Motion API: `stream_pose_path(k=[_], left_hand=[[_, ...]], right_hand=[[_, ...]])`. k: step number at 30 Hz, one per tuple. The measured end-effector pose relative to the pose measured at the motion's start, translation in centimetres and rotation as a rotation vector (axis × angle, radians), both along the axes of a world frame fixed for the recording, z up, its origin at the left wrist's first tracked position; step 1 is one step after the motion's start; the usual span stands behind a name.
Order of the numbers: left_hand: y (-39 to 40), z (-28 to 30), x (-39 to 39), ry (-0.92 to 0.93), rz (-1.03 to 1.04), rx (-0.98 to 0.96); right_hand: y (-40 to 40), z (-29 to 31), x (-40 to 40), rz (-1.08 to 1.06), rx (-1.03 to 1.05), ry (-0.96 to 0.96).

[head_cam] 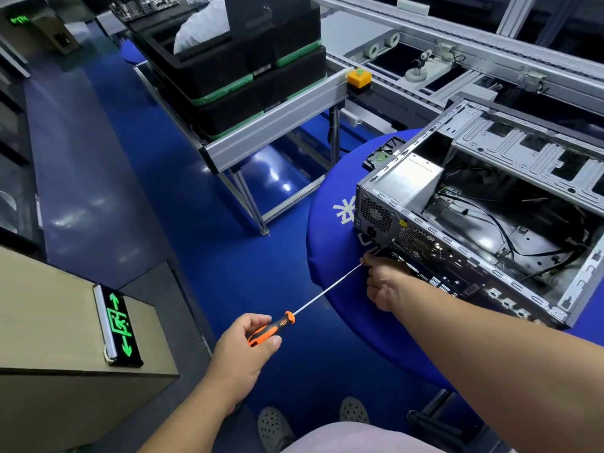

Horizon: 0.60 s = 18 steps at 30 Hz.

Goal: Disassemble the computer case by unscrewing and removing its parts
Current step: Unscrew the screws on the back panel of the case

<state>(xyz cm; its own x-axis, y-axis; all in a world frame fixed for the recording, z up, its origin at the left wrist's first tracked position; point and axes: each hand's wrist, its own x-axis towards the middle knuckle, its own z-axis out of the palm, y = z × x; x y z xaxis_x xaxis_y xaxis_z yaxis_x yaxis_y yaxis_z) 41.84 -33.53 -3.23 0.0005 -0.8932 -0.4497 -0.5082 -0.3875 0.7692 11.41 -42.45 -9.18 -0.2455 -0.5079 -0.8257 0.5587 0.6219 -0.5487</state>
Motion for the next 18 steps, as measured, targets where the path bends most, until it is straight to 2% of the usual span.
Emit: stream_pose_path(k=[3,7,13,18], left_hand=[[0.28,0.43,0.09,-0.232,-0.133,-0.153],[0.64,0.46,0.41,-0.307,-0.239,-0.302],[0.86,0.46,0.73,-0.278,-0.181,-0.311],[0.43,0.17,0.34,-0.039,-0.017,-0.147]], right_hand=[[-0.01,0.14,0.01,0.007,0.005,0.004],[-0.04,0.23,-0.03,-0.007,0.009,-0.004],[-0.13,0.32,-0.03,0.012,0.016,-0.004],[-0.06,0.48,-0.12,0.013,0.019,-0.008]])
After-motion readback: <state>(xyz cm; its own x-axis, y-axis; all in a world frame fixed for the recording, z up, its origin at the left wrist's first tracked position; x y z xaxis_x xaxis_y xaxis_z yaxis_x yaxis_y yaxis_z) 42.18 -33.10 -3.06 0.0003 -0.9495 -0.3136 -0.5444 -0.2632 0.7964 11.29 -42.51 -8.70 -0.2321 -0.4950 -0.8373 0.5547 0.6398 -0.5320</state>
